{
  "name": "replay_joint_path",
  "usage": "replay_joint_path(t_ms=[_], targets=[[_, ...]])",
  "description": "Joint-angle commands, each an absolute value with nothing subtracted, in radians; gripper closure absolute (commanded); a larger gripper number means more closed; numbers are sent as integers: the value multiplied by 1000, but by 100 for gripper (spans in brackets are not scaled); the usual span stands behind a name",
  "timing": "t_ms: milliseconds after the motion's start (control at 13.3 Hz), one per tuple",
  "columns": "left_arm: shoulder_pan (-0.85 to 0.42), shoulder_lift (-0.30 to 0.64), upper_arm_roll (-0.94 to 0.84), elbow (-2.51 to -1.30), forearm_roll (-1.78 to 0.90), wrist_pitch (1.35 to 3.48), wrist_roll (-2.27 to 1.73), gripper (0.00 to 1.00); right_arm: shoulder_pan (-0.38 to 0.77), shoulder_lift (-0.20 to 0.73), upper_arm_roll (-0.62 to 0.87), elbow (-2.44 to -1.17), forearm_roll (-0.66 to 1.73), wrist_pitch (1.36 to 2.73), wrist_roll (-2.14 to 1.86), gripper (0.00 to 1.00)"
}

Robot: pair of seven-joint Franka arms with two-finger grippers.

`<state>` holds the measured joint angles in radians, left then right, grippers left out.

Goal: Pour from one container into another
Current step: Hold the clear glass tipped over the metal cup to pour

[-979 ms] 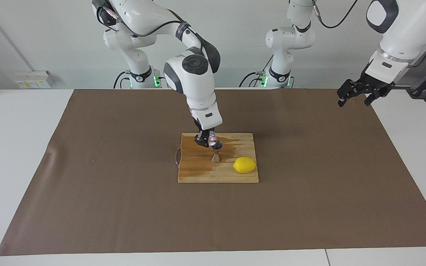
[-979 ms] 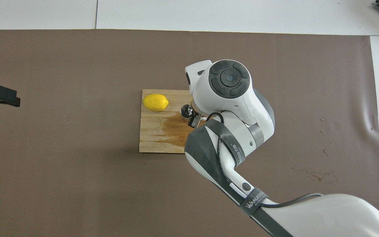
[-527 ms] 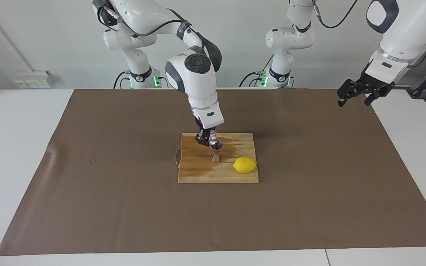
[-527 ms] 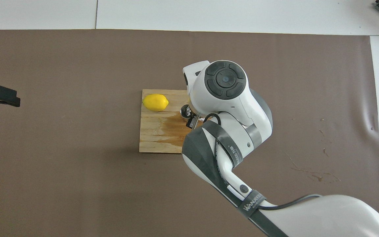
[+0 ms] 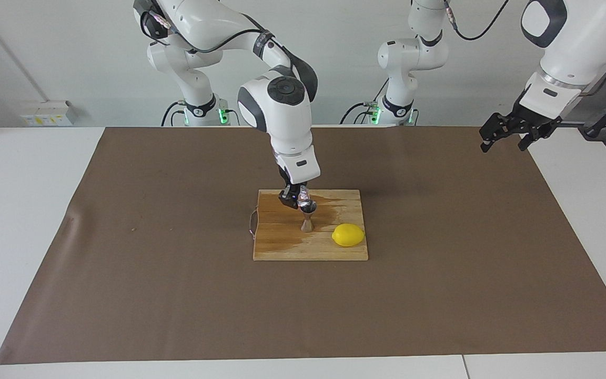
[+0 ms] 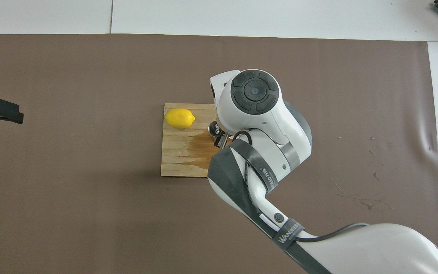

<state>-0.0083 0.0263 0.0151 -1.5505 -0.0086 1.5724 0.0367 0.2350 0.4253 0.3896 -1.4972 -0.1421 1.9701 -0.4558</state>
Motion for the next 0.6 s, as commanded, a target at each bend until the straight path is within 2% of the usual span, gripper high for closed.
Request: replay_joint_path(t_ms=[0, 527], targets=[[-8, -5, 17, -1582, 0, 1568, 46, 0, 242, 465, 405, -1421, -184, 1922, -422, 85], [-8, -5, 17, -1582, 0, 1568, 46, 0, 256, 485, 406, -1394, -224, 1898, -394, 86]])
